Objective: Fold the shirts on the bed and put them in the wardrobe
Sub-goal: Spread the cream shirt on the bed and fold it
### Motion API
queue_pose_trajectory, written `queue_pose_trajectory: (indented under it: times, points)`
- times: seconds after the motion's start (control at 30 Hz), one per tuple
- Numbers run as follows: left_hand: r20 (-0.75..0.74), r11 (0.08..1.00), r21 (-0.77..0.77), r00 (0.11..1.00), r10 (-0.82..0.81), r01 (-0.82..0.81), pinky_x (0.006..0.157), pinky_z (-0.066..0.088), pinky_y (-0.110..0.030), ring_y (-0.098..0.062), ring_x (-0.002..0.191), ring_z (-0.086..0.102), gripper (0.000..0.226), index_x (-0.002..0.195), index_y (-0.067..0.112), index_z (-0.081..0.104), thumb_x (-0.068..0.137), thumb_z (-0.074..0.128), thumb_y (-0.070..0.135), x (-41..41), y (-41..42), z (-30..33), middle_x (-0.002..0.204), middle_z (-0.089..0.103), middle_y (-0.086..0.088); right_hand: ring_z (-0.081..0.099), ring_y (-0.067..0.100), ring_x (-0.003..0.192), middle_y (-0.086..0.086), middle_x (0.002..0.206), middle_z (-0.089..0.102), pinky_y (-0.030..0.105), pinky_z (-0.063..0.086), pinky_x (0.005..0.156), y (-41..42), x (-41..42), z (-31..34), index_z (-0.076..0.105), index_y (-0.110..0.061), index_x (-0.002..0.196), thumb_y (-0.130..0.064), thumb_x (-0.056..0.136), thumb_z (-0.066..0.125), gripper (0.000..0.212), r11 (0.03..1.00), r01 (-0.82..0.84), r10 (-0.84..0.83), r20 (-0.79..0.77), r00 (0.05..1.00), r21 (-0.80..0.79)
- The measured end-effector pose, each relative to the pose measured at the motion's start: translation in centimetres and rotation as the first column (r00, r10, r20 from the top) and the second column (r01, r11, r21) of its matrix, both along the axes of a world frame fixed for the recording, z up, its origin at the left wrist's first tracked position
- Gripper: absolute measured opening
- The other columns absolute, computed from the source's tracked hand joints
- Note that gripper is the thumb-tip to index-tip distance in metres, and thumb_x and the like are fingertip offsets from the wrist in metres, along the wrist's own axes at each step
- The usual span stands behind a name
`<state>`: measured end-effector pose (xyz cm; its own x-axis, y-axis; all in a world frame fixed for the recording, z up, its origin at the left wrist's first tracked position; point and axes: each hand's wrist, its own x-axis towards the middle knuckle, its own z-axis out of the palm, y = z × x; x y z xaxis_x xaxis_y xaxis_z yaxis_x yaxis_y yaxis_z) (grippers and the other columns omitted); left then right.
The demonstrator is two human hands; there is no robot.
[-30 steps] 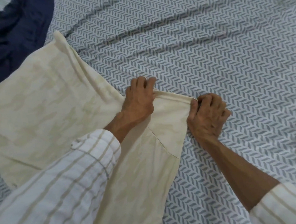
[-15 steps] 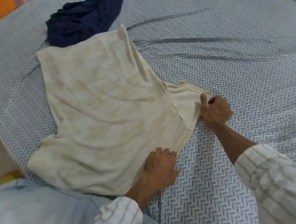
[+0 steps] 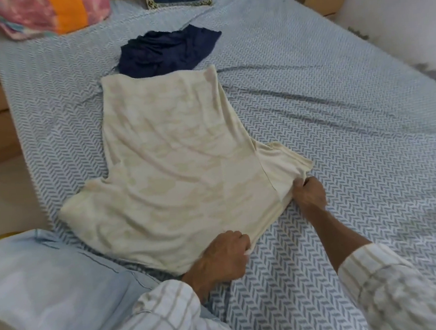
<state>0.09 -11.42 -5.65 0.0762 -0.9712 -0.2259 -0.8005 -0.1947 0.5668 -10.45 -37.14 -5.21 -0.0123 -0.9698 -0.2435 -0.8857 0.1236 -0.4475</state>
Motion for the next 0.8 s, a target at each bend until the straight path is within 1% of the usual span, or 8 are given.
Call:
queue_pose_trajectory:
  times: [0.1,0.23,0.3,0.4,0.53,0.6,0.67,0.8]
  points:
    - [-0.146,0.997,0.043,0.986,0.077,-0.072,0.086,0.044,-0.032,-0.025,0.098,0.057,0.028,0.115,0.011,0.062,0.092,0.060,0.028,1.1,0.4,0.8,0.107,0.062,-0.008,0.040,0.037,0.129,0.019,0.139,0.041,0.055,0.040,0.101,1.5,1.3,1.4,0.038,-0.004,0.135,-0.033,0.089,0.061,0.059,0.997,0.049,-0.056,-0.103,0.993,-0.068]
    - [-0.272,0.916,0.037,0.878,0.393,-0.399,0.080,0.049,-0.021,-0.013,0.087,0.065,0.024,0.111,0.018,0.072,0.090,0.067,0.030,4.7,2.4,3.5,0.096,0.071,0.000,0.030,0.029,0.128,0.008,0.145,0.033,0.047,0.023,0.099,6.9,3.4,1.6,0.040,-0.017,0.138,-0.010,0.077,0.063,0.066,0.846,-0.403,0.346,-0.215,0.913,-0.350]
    - [-0.300,0.813,0.029,0.771,0.562,-0.581,0.077,0.048,-0.020,-0.011,0.083,0.065,0.017,0.103,0.019,0.074,0.089,0.068,0.026,7.5,4.1,4.3,0.093,0.073,0.002,0.040,0.032,0.119,0.009,0.134,0.048,0.047,0.032,0.093,10.4,5.6,1.2,0.054,-0.017,0.129,-0.009,0.075,0.067,0.056,0.657,-0.653,0.605,-0.253,0.755,-0.378]
    - [-0.297,0.548,0.030,0.516,0.804,-0.836,0.079,0.048,-0.021,-0.014,0.091,0.067,0.011,0.098,0.022,0.073,0.089,0.066,0.023,12.4,7.5,5.6,0.096,0.074,0.003,0.055,0.036,0.104,0.008,0.113,0.062,0.046,0.044,0.084,16.4,10.6,1.5,0.065,-0.017,0.115,-0.018,0.082,0.065,0.032,0.342,-0.892,0.893,-0.193,0.406,-0.294]
    - [-0.250,0.159,0.028,0.147,0.957,-0.987,0.088,0.049,-0.029,-0.023,0.103,0.063,0.020,0.106,0.019,0.066,0.087,0.060,0.018,17.9,11.2,7.2,0.109,0.069,-0.002,0.063,0.034,0.088,0.007,0.096,0.066,0.039,0.050,0.074,23.9,16.0,2.4,0.067,-0.016,0.106,-0.034,0.085,0.060,0.028,-0.072,-0.965,0.992,-0.120,-0.043,-0.253]
    - [-0.235,0.041,0.039,0.031,0.971,-0.998,0.093,0.051,-0.036,-0.027,0.107,0.061,0.025,0.109,0.021,0.063,0.084,0.060,0.017,20.2,13.7,7.2,0.116,0.065,-0.006,0.062,0.036,0.086,0.010,0.098,0.065,0.040,0.051,0.071,27.0,18.0,2.4,0.064,-0.014,0.107,-0.040,0.085,0.063,0.034,-0.221,-0.952,0.969,-0.154,-0.191,-0.214]
    - [-0.203,-0.033,0.089,-0.051,0.978,-0.995,0.092,0.051,-0.038,-0.030,0.108,0.060,0.032,0.115,0.020,0.060,0.083,0.058,0.015,22.3,16.6,6.4,0.121,0.063,-0.008,0.059,0.037,0.095,0.012,0.106,0.061,0.042,0.049,0.075,29.7,19.6,2.2,0.058,-0.012,0.112,-0.046,0.085,0.063,0.044,-0.273,-0.953,0.952,-0.179,-0.248,-0.130]
    - [-0.251,-0.101,0.242,-0.163,0.954,-0.965,0.089,0.052,-0.039,-0.028,0.102,0.059,0.033,0.124,0.020,0.050,0.091,0.050,0.015,23.9,19.0,5.1,0.122,0.059,-0.007,0.056,0.035,0.102,0.011,0.113,0.058,0.040,0.044,0.077,31.8,20.8,1.3,0.051,-0.011,0.116,-0.040,0.095,0.050,0.036,-0.205,-0.972,0.968,-0.172,-0.184,-0.114]
